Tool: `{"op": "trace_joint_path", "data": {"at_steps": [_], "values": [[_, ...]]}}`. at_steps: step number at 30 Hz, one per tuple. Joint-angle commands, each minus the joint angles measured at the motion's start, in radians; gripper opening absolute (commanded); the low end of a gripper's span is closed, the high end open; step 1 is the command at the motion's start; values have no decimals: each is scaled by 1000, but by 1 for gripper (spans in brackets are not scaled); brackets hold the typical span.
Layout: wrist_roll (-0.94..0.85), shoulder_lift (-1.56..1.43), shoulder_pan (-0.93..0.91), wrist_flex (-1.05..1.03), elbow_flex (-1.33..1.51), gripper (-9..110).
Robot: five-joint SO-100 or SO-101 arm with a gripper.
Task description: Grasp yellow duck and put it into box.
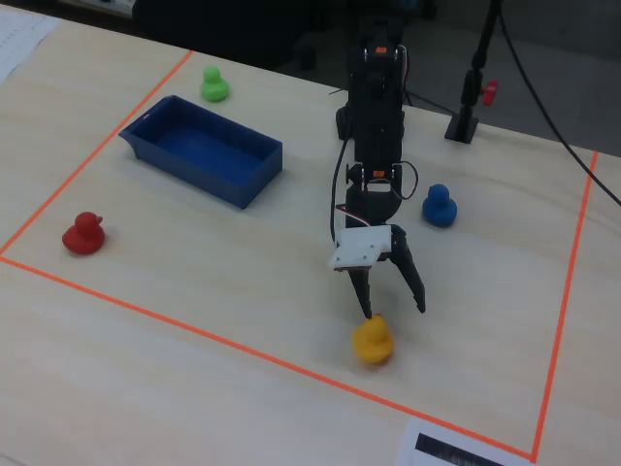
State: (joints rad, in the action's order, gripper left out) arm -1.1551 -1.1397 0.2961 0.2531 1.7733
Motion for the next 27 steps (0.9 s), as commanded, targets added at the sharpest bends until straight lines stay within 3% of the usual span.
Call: {"op": "trace_joint_path", "data": {"at_steps": [1,27], "values": [[-8,-26,-29,-5,-49,34],[3,40,-26,-28,-121,33]]}}
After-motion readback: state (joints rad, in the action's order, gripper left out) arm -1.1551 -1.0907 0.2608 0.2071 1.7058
